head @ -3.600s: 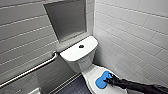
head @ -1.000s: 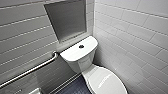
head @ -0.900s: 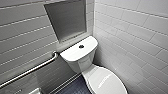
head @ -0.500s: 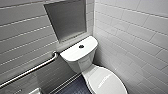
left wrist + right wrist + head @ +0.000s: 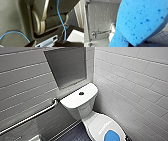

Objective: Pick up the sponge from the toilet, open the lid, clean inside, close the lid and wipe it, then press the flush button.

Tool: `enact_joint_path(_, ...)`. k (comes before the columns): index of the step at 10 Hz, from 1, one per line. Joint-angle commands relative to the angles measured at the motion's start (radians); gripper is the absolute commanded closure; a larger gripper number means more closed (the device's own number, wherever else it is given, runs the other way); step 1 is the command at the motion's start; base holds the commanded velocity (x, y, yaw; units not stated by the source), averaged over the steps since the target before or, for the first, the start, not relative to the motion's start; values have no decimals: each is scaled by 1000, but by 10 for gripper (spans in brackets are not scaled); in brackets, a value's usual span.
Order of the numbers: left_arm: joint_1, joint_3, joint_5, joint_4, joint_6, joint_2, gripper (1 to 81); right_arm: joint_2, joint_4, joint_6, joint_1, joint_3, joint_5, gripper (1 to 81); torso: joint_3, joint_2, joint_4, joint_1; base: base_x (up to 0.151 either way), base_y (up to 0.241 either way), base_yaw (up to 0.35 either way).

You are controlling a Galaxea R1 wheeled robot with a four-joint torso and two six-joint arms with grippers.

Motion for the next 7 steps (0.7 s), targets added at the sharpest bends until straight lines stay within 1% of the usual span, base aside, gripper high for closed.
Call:
enact_joint_path(1, 21, 10, 79, -8, 5, -4, 10, 169, -18, 0, 188, -208, -166, 811, 0, 0, 0, 0, 0, 0, 0)
enact_joint_path(3, 21, 10, 78, -10, 5, -5, 10, 298, -19, 0, 240, -384, -163, 811, 0, 0, 0, 0, 0, 0, 0)
enact_joint_path(5, 21, 10, 80, -10, 4, -4, 10, 416, -24, -2, 296, -534, -166, 811, 0, 0, 0, 0, 0, 0, 0)
enact_joint_path(7, 21, 10, 80, -10, 4, -7, 10, 516, -24, 0, 340, -615, -166, 811, 0, 0, 0, 0, 0, 0, 0)
